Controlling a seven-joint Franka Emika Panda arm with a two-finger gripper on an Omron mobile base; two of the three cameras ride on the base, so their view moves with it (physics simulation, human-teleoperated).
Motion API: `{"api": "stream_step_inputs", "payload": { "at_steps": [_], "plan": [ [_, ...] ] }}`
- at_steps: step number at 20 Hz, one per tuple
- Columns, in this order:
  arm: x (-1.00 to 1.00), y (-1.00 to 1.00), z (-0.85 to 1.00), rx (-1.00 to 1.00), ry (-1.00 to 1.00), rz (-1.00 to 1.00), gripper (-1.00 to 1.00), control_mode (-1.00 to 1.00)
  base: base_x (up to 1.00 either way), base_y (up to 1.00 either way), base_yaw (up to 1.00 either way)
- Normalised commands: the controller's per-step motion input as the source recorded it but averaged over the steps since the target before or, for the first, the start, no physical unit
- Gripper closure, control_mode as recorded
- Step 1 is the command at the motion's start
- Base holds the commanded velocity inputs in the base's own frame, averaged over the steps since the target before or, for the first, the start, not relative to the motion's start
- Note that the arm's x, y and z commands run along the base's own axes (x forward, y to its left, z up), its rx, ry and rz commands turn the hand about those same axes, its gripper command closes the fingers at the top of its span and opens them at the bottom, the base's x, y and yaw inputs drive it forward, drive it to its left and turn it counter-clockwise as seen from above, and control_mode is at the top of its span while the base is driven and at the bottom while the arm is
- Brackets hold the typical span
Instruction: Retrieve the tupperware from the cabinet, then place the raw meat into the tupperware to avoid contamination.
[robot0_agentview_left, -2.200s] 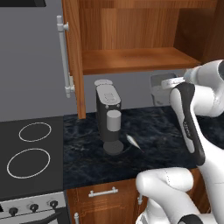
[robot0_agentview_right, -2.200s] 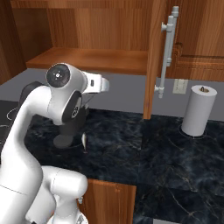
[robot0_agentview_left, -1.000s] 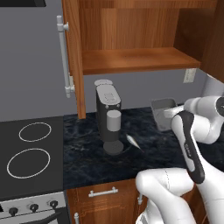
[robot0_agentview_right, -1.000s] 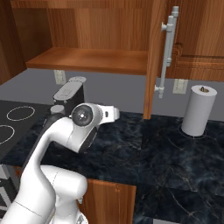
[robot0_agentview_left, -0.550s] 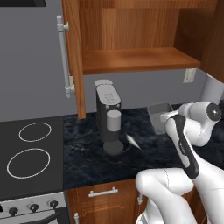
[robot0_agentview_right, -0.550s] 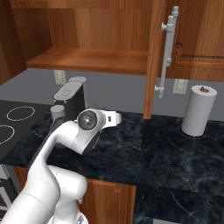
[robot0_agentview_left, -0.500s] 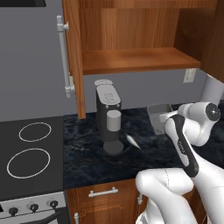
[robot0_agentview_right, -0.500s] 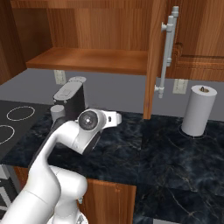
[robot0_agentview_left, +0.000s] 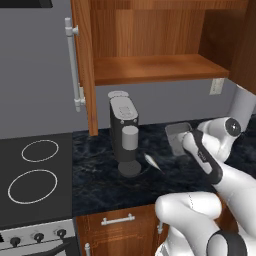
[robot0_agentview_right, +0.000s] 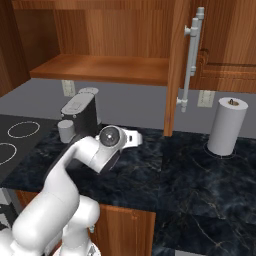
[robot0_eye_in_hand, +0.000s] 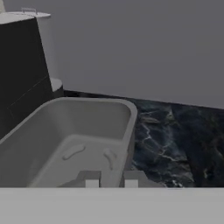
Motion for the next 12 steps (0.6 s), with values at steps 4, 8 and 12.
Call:
{"api": "stream_step_inputs", "payload": {
  "at_steps": [4, 8, 12],
  "plan": [
    [0.08, -0.13, -0.34, 0.08, 0.03, 0.01, 1.0, -1.0, 0.0, 0.0, 0.0],
    [0.01, -0.12, -0.25, 0.12, 0.0, 0.0, 1.0, -1.0, 0.0, 0.0, 0.0],
    [0.0, -0.01, -0.01, 0.03, 0.0, 0.0, 1.0, -1.0, 0.0, 0.0, 0.0]
  ]
}}
